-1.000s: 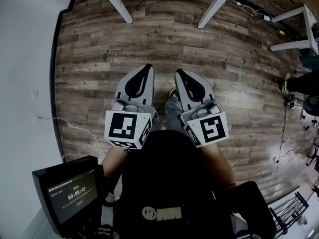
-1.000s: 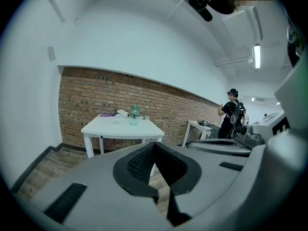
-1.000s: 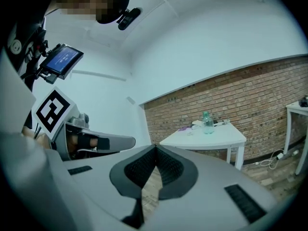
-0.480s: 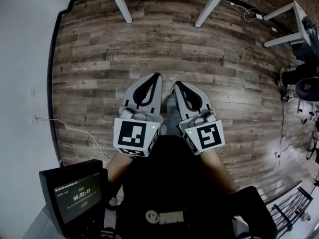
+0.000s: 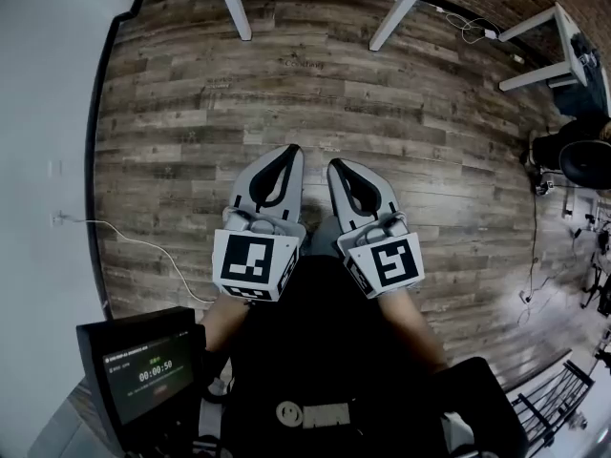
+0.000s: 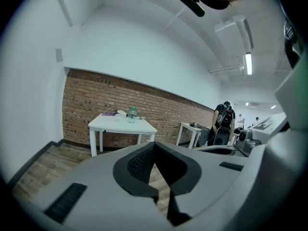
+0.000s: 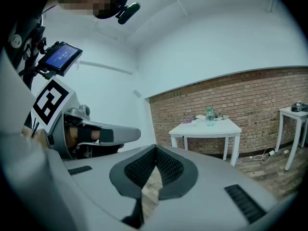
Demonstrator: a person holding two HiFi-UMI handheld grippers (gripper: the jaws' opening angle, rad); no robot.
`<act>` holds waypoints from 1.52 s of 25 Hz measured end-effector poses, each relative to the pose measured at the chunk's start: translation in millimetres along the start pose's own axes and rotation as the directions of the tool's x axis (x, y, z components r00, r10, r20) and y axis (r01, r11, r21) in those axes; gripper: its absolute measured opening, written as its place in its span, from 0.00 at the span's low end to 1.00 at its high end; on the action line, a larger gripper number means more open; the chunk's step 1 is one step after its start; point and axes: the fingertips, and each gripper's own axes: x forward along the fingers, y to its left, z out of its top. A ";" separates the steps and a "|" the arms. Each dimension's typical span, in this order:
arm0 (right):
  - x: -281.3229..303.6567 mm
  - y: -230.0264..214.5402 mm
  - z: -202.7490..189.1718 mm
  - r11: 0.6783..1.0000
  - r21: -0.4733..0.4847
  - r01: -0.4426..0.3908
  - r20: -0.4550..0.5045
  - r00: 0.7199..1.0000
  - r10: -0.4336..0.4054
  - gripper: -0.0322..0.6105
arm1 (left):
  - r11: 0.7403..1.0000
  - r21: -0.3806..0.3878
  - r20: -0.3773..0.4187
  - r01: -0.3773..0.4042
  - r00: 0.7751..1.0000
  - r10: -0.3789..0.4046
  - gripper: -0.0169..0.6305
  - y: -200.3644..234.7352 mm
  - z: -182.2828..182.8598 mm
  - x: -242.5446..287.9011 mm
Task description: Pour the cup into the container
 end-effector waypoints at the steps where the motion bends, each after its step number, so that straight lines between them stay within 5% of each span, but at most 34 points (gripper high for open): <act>1: -0.1 -0.2 0.4 1.000 -0.006 -0.002 0.005 1.000 0.002 0.05 | 1.000 -0.001 0.003 -0.006 1.000 0.006 0.03 1.1 -1.1 -1.3; 7: 2.1 0.1 -2.9 1.000 -0.028 -0.008 0.020 1.000 0.008 0.05 | 0.999 -0.016 -0.007 -0.038 0.999 0.038 0.03 14.9 -14.8 -10.9; 19: -122.6 -10.5 -25.8 0.999 0.037 -0.010 0.020 1.000 0.009 0.05 | 0.998 0.004 -0.050 -0.057 0.997 0.057 0.03 -96.2 -44.7 -54.6; 29: -191.3 32.6 -68.9 0.994 0.095 -0.052 0.002 0.999 0.052 0.05 | 0.995 0.052 -0.031 -0.082 0.996 0.084 0.03 -153.6 -60.2 -112.5; 38: -216.8 83.9 -86.9 0.997 0.052 -0.050 -0.063 0.997 0.053 0.05 | 0.997 0.025 -0.037 -0.080 0.996 0.081 0.03 -157.5 -79.8 -167.3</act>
